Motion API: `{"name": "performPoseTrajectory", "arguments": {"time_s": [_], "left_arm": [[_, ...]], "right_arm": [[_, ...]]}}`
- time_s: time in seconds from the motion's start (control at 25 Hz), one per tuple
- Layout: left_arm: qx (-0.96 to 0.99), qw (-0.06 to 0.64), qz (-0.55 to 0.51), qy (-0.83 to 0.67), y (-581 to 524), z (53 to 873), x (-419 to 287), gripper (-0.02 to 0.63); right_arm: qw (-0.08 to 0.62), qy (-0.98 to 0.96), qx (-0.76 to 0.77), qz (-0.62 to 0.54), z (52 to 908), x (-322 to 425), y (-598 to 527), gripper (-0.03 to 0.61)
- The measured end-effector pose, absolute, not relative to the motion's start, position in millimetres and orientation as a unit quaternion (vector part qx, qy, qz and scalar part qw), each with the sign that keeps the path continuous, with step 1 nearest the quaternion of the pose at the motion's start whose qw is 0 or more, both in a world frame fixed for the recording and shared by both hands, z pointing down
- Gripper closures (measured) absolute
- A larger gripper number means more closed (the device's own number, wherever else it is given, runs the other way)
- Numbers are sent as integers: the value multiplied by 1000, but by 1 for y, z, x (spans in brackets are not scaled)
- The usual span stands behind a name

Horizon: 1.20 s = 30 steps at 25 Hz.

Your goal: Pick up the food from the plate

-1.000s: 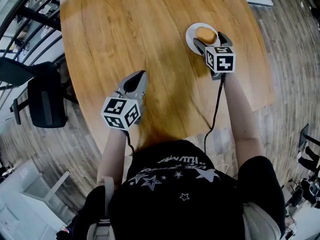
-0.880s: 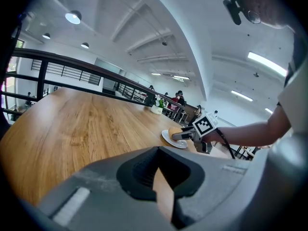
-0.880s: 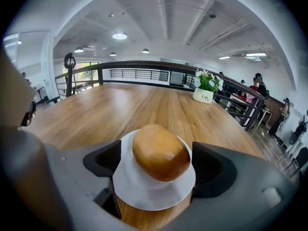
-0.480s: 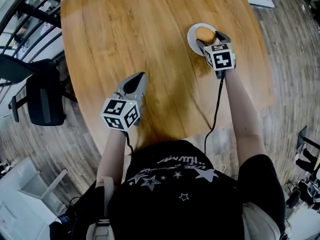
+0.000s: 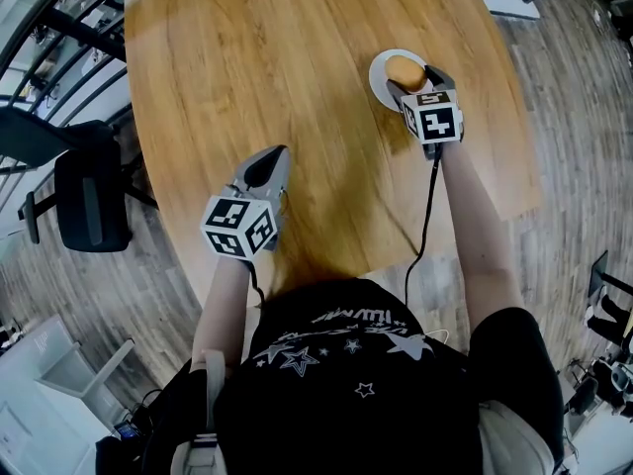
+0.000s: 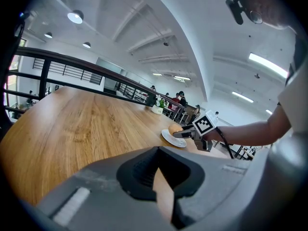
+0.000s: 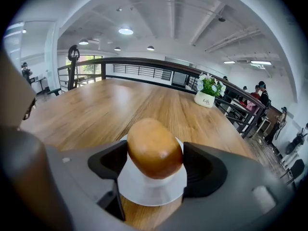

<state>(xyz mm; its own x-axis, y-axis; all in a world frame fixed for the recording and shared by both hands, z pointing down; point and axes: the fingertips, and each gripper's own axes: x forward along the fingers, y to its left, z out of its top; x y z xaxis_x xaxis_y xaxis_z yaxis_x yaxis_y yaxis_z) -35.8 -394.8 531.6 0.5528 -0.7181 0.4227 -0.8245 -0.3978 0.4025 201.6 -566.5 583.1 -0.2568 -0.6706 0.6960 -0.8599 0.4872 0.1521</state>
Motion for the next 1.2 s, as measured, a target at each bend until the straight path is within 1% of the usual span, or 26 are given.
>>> {"name": "performPoseTrajectory", "arguments": {"time_s": [0.4,0.8,1.2], "left_arm": [[839,278,84,-460,-371,515,-29,612],[848,255,78,-458,-325,492,-22,612],[858,232,74,-452,-269,468,-9,612]], "right_arm": [[291,-801,500,156,541,196,-525,213],[246,-811,509,149,497,198,-465,213],[202,-819,512,164,475,197,-384,213]]}}
